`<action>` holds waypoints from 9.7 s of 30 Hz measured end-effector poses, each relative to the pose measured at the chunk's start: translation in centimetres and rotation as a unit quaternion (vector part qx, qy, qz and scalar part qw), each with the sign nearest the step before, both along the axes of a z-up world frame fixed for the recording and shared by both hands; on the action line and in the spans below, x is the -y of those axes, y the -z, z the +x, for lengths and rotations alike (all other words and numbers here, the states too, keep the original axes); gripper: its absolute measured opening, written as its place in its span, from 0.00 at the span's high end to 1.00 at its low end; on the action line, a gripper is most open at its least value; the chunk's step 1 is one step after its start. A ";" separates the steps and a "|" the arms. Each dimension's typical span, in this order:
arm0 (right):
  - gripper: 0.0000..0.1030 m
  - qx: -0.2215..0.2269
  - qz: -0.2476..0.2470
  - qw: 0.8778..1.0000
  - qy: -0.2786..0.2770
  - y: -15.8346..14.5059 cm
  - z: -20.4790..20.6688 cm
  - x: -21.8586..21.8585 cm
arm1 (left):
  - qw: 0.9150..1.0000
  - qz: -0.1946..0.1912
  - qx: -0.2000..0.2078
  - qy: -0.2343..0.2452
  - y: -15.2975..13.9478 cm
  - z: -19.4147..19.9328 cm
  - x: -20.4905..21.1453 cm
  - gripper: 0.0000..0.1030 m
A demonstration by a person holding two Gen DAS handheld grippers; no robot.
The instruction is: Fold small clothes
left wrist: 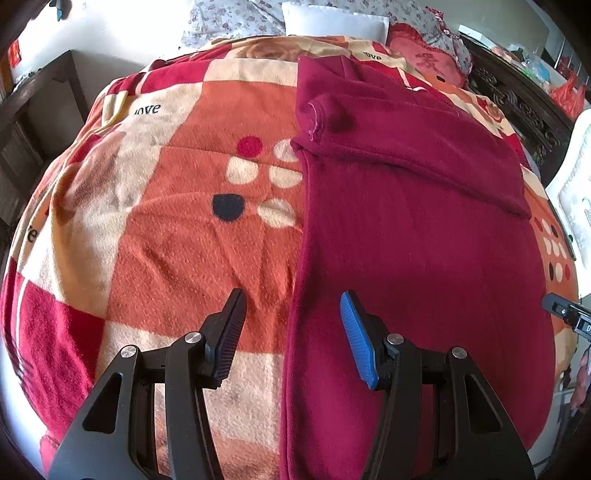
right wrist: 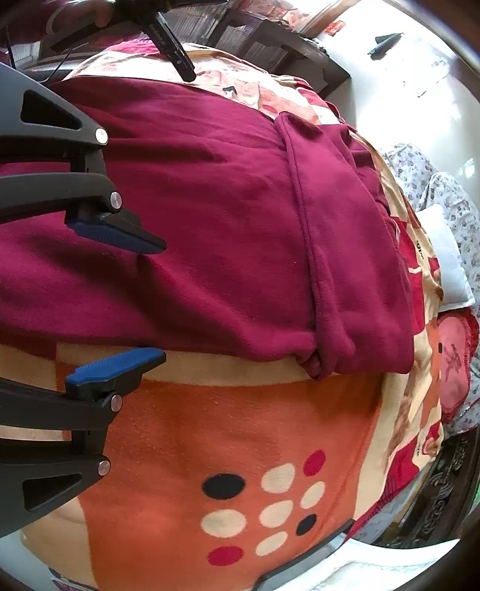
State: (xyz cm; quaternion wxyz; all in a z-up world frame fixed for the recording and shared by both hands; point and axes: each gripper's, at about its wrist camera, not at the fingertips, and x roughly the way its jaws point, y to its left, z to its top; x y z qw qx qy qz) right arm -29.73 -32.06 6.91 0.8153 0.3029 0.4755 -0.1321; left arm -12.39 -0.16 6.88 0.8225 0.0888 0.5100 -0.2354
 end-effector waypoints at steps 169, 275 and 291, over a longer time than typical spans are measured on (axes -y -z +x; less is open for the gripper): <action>0.58 0.173 -0.046 0.984 0.012 -5.6 21.5 15.3 | 0.993 -0.106 0.042 -0.034 -4.2 22.3 14.8 0.31; 0.57 0.111 0.024 0.980 -0.163 -7.4 38.2 -5.0 | 0.993 -0.097 -0.029 -0.056 2.0 11.3 5.4 0.25; 0.94 0.117 -0.012 0.973 -0.196 -6.8 40.1 -6.8 | 0.989 -0.126 -0.037 -0.070 1.6 11.2 3.1 0.25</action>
